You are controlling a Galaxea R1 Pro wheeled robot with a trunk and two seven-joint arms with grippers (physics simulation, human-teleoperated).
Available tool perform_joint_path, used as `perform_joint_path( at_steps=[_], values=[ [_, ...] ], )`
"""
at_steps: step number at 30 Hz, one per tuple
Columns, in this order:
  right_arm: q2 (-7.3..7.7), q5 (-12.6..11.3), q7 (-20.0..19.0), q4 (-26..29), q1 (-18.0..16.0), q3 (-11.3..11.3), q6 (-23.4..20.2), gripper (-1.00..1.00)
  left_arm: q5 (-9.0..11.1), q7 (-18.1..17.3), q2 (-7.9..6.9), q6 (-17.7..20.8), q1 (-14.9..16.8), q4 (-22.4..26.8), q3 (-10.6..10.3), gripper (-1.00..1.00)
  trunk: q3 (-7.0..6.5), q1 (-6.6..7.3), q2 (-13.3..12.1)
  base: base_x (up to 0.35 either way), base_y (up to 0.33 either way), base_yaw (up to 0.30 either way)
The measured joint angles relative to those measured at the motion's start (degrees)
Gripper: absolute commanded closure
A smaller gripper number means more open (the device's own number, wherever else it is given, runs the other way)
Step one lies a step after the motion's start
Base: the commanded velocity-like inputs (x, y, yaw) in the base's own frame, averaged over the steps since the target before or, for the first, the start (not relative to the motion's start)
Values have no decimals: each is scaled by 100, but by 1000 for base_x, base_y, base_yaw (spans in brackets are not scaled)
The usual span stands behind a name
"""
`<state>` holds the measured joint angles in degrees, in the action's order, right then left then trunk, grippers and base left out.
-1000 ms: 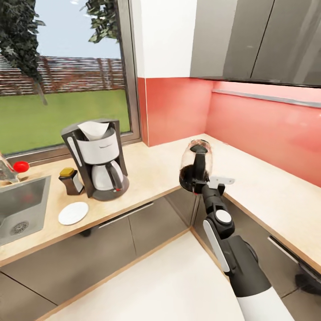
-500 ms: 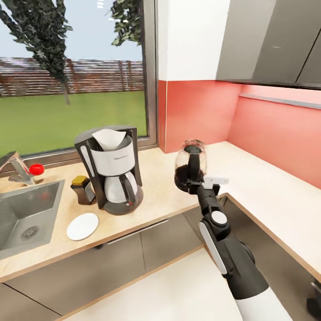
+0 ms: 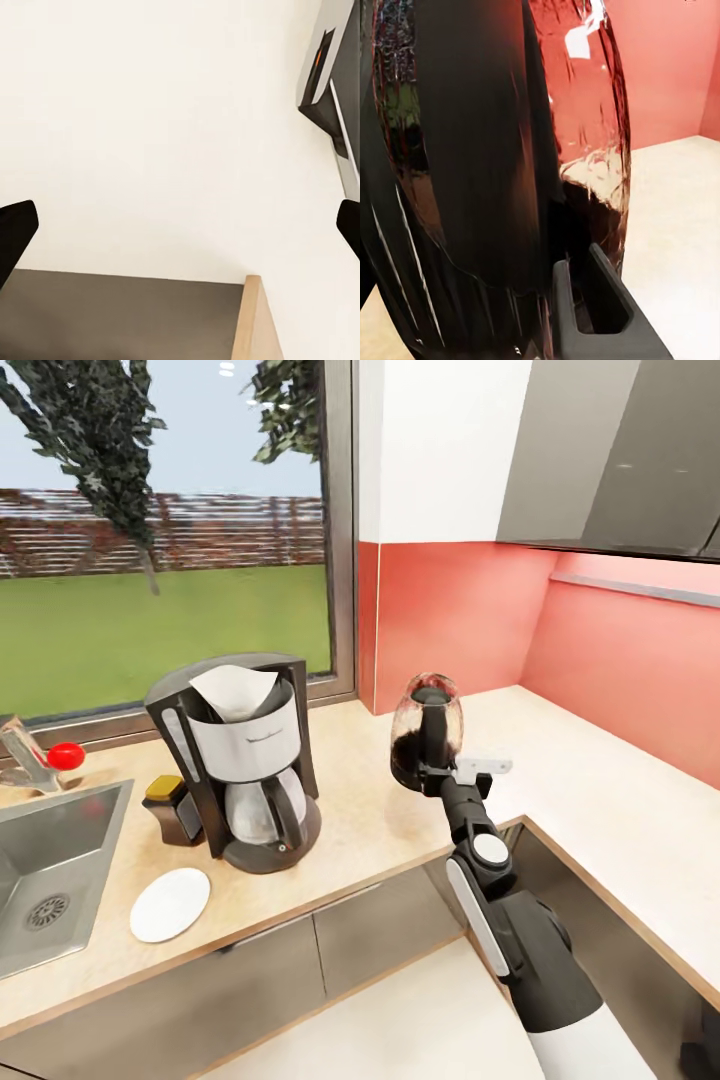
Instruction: Set up a coffee station on the kitchen countertop: keep the coffee maker on the countertop, move the bottle of coffee from the kitchen shelf to the counter next to the coffee maker, place a paper coffee filter on top of the coffee maker, put the saucer next to the coffee maker with the coffee cup on the saucer, and place the electric kettle next to the coffee maker.
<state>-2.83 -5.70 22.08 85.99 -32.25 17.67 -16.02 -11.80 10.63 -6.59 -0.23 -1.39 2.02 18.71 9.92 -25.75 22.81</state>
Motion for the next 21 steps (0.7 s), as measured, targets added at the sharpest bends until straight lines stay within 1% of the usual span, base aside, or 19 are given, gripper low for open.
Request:
perform_joint_path(
  at_steps=[6, 8, 15, 21],
  values=[
    [5, 0, -3, -6, 0, -4, -1, 100, 0, 0, 3, -1, 0, 6, 5, -100, 0, 0, 0, 2, 0, 5],
    [13, 5, -3, -4, -2, -9, -2, 100, 0, 0, 6, -4, 0, 10, 5, -100, 0, 0, 0, 0, 0, 151],
    [17, 0, -3, -11, -1, -4, 0, 100, -8, -2, 7, -8, 0, 26, 5, -100, 0, 0, 0, 0, 0, 249],
    [38, -9, -48, -20, 1, -12, 8, 100, -9, -8, 7, -8, 0, 27, 3, -100, 0, 0, 0, 0, 0, 39]
  ],
)
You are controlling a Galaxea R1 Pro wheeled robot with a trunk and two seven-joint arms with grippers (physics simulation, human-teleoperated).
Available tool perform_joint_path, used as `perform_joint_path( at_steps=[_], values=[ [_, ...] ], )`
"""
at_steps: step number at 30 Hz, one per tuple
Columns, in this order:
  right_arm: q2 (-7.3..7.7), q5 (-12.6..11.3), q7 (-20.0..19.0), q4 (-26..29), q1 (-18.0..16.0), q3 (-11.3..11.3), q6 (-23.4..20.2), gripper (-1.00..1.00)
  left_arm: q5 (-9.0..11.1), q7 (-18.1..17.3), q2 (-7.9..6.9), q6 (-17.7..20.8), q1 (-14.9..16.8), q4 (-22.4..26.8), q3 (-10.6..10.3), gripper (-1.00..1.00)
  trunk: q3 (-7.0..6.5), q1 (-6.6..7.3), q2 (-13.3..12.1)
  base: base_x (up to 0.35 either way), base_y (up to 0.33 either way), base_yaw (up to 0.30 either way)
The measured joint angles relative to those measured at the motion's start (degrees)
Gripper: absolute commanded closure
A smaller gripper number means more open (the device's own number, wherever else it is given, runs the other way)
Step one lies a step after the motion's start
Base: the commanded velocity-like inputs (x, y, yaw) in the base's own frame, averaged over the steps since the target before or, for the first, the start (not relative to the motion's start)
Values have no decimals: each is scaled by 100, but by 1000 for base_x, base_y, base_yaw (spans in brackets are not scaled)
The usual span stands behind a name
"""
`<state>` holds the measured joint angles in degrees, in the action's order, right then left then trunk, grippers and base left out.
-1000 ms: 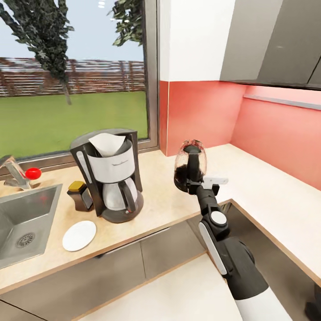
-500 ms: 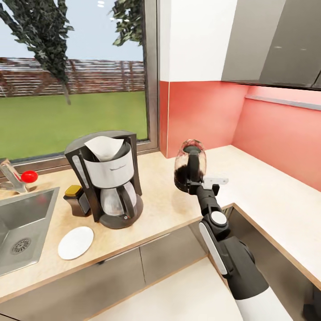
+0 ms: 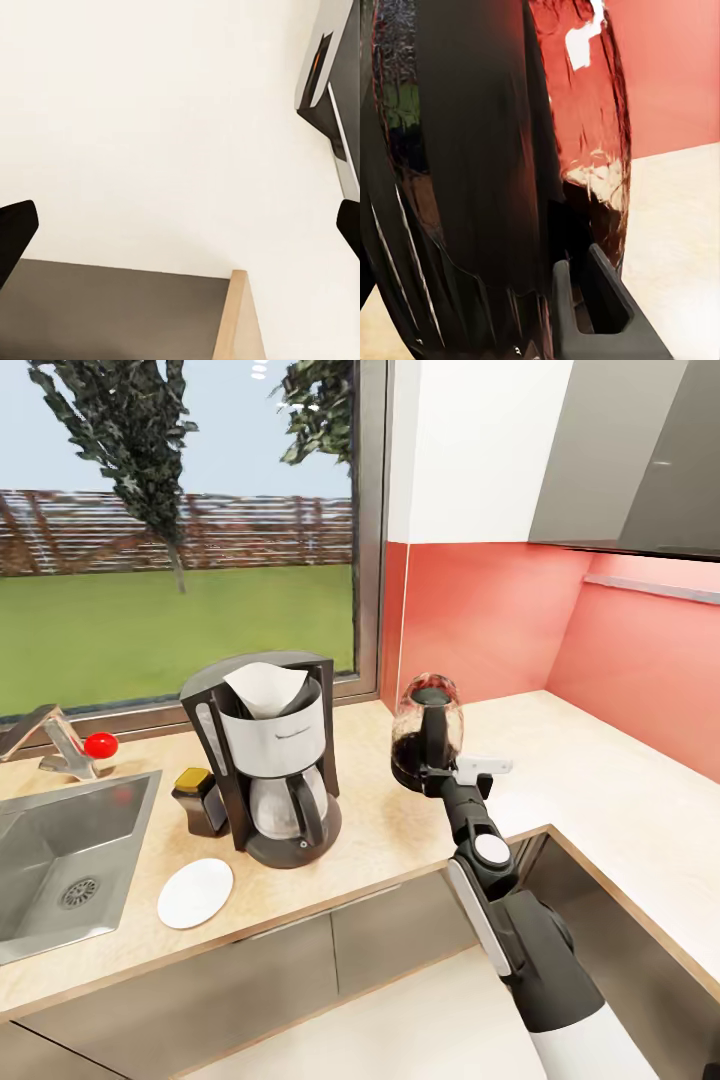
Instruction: Set up a coffee station on the kitchen countertop: keep the coffee maker on the countertop, move the bottle of coffee from the kitchen shelf to the counter next to the coffee maker, place a paper coffee filter on top of the coffee maker, put the saucer next to the coffee maker with the coffee cup on the saucer, and place the electric kettle next to the coffee maker.
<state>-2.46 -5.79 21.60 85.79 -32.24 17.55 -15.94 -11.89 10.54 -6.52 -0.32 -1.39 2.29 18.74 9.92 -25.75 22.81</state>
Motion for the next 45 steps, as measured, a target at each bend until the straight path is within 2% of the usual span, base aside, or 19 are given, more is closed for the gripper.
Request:
perform_joint_path(
  at_steps=[3, 4, 5, 7, 11, 21, 24, 27, 29, 45],
  values=[
    [127, -6, -239, -8, 0, 0, 5, 100, 0, 0, 0, 0, 0, -2, -8, -100, 0, 0, 0, 0, 0, 3],
    [212, -10, -410, -11, 0, 1, 8, 100, 0, 0, 0, 0, 0, -3, -11, -100, 0, 0, 0, 0, 0, 0],
    [432, -37, -938, -26, 5, -1, 20, 100, 0, -1, 0, -4, -1, -3, -19, -100, 1, 0, 0, 0, 0, 0],
    [585, -2, -1270, -69, 5, -7, 14, 100, 0, -1, 0, -1, -1, -4, -19, -100, 1, 0, 0, 0, 0, 0],
    [655, 2, -1461, -361, -2, -2, 26, 100, 0, -1, 0, 0, -1, -4, -15, -100, 1, 1, 1, 0, 0, 0],
    [592, -1, -1438, -587, 0, 15, 45, 100, 2, 6, 2, 3, -1, 6, -1, -100, 0, 1, 0, 39, 42, 0],
    [465, -14, -1434, -853, -3, 19, 371, 100, -5, 1, 0, 0, 0, 9, -17, -100, 0, 0, 0, 18, 19, 0],
    [248, -17, -1429, -1273, -2, 25, 806, 100, -11, 0, 0, 0, 1, 8, -41, -100, 1, 0, -1, 3, 4, 0],
    [200, -6, -1433, -1499, -2, 12, 960, 100, -9, 0, -6, 0, 0, 9, -14, -100, 1, 0, -1, 0, 0, 0],
    [187, 64, -1420, -1727, -8, 1, 999, 100, -3, 10, 0, 17, 7, 27, -17, -100, -2, 1, 3, 0, 59, 0]
  ],
)
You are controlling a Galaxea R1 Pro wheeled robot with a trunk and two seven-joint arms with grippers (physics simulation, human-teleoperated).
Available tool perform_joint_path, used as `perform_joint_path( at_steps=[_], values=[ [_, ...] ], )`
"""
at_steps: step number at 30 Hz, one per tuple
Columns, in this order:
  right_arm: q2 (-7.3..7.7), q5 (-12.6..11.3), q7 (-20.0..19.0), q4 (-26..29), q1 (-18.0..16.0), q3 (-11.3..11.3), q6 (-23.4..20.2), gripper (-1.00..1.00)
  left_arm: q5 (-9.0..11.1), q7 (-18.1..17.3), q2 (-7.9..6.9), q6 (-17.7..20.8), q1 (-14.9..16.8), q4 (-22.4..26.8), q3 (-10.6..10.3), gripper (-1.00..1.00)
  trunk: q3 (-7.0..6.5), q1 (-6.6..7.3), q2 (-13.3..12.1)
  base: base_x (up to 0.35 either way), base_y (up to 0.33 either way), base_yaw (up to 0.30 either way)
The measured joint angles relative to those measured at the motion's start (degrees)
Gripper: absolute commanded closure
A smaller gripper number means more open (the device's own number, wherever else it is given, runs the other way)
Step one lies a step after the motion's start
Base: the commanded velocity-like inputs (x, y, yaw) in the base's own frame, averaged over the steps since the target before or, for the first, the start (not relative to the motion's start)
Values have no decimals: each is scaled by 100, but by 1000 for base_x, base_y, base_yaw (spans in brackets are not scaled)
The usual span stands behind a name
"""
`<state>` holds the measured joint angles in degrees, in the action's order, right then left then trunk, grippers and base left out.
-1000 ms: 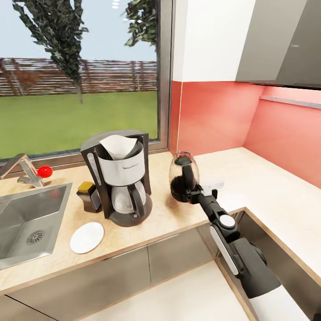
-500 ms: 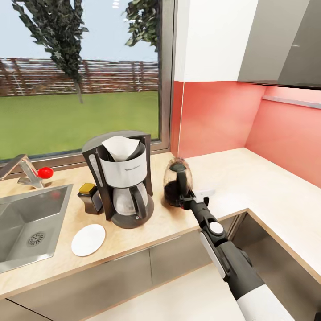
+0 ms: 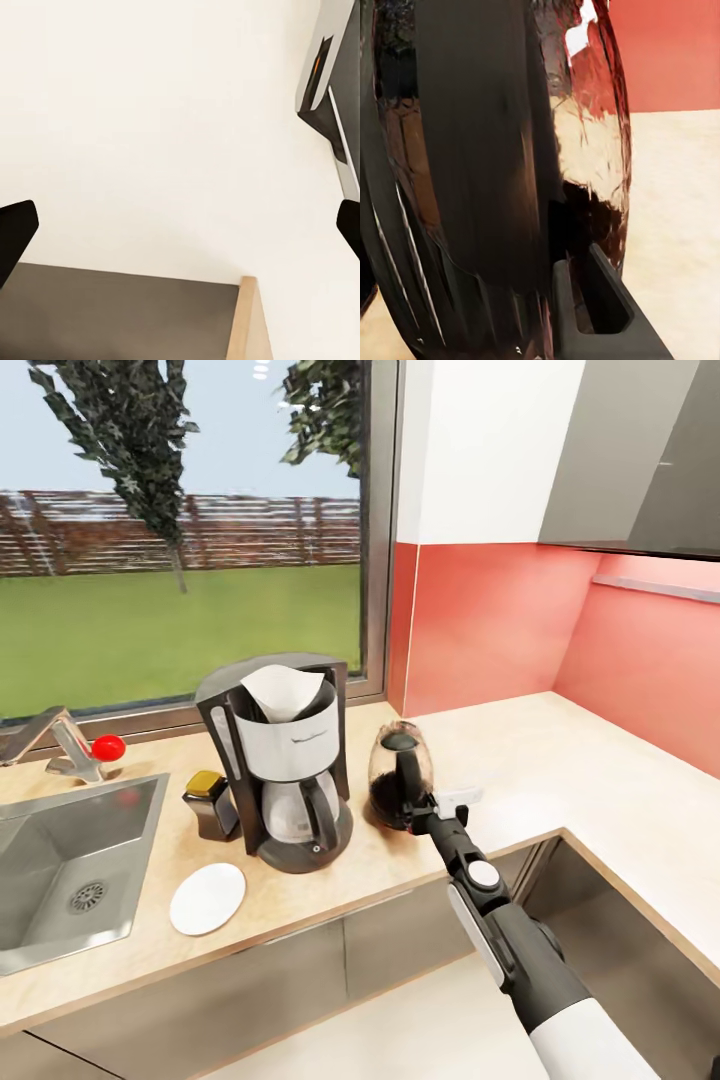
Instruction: Set up a coffee station on the kitchen countertop: keep the coffee maker on the countertop, move the bottle of coffee from the kitchen shelf to the counter next to the coffee maker, place a paper coffee filter on top of the coffee maker, put the saucer next to the coffee maker with the coffee cup on the saucer, and place the electric kettle next to the coffee maker.
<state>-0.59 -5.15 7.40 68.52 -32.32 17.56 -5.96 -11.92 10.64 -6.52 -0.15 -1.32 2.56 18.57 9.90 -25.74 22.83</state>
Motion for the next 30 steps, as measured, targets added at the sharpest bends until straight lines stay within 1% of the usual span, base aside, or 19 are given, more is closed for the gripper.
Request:
perform_joint_path(
  at_steps=[30],
  values=[
    [4, 11, -4, -1, 1, -2, 5, 100, 3, -6, -1, 2, 1, -1, 3, -100, 1, 1, 1, 12, 21, 0]
  ],
)
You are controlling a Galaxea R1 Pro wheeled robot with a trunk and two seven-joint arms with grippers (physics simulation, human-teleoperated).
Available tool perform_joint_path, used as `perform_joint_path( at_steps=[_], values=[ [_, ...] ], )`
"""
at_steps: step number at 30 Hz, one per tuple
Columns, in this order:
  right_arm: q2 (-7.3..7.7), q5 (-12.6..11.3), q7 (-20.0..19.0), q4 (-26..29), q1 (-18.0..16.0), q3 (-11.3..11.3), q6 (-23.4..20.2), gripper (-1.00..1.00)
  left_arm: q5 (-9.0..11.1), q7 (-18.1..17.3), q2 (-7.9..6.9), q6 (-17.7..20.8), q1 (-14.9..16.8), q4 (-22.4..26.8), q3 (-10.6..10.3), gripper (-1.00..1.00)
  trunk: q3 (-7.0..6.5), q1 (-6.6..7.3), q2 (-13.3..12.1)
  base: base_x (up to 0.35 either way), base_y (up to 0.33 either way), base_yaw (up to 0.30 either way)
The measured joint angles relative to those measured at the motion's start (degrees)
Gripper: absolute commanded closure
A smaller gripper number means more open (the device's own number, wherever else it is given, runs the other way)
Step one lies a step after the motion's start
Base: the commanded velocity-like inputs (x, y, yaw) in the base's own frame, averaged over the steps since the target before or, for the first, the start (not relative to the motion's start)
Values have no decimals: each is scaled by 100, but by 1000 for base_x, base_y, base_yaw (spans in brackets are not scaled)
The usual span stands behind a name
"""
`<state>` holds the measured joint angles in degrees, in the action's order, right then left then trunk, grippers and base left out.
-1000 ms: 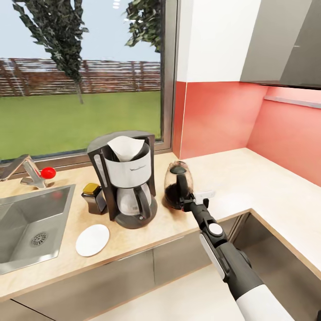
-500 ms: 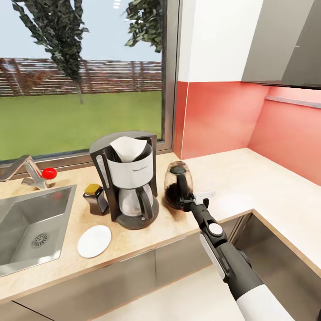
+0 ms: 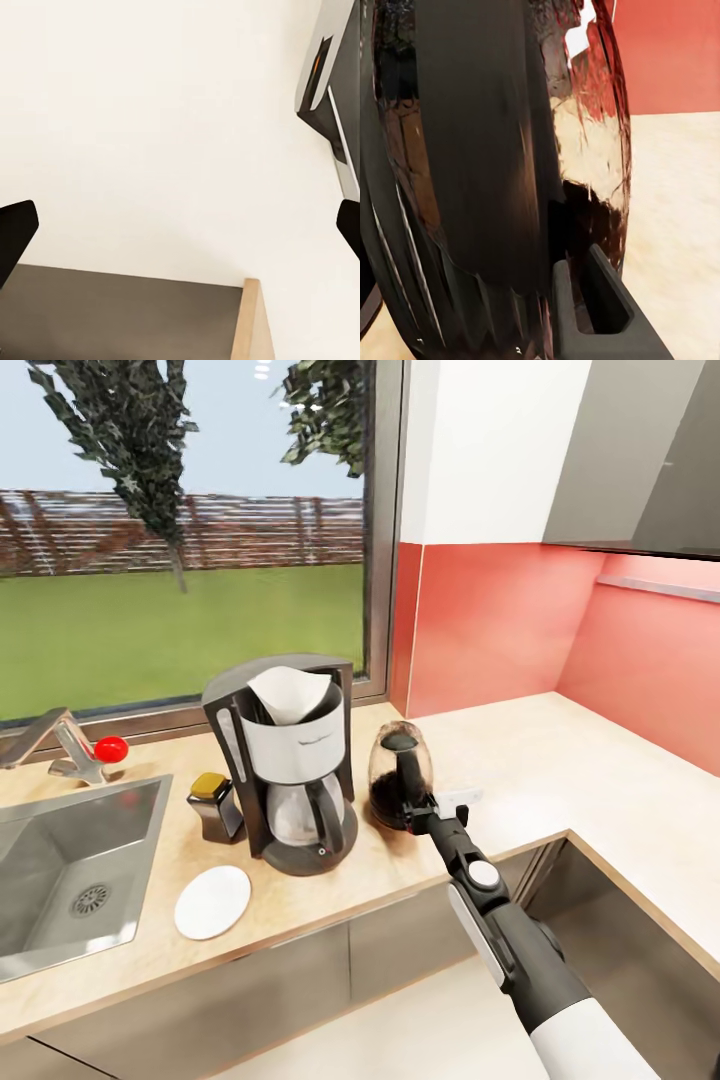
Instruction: Set up a coffee station on the kitchen countertop: keep the coffee maker on the countertop, move the bottle of coffee from the kitchen shelf to the counter next to the coffee maker, place a paper coffee filter on top of the coffee maker, put the saucer next to the coffee maker with the coffee cup on the saucer, and place the electric kettle next to the coffee maker.
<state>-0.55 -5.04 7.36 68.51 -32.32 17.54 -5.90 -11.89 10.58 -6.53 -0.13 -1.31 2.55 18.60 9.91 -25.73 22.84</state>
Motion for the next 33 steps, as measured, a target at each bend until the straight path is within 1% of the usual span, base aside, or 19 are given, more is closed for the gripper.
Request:
perform_joint_path(
  at_steps=[3, 4, 6, 21, 24, 30, 33],
  values=[
    [0, -1, 0, 1, 0, 0, -1, 100, 0, 2, -5, -2, 0, 0, 1, -100, 0, 0, 0, 42, 35, 0],
    [0, -1, 0, 2, 0, 1, -2, -100, 0, 3, -5, -2, 0, 0, 1, -100, 0, 0, 0, 12, 10, 0],
    [-1, -29, -4, -167, 3, 5, -1, -100, -4, 5, -2, -2, 1, -1, 6, -100, 1, -2, -3, 4, 3, 0],
    [-1, -29, -5, -187, 3, 5, -2, -100, -15, 5, 0, -10, 1, 0, 13, -100, 1, -2, -3, -1, 0, 0],
    [-1, -29, -5, -187, 3, 4, -2, -100, -17, 3, 0, -10, 1, -1, 9, -100, 1, -4, -4, -174, 0, 0],
    [-1, -35, -5, -187, 2, 4, -2, -100, -19, 5, 0, -10, 1, -1, -15, -100, 0, -5, -4, -301, 0, 0],
    [-1, -33, -5, -187, 2, 5, -2, -100, -16, 5, 3, -10, 1, -1, -11, -100, 1, -3, -3, -135, 0, 0]
  ],
)
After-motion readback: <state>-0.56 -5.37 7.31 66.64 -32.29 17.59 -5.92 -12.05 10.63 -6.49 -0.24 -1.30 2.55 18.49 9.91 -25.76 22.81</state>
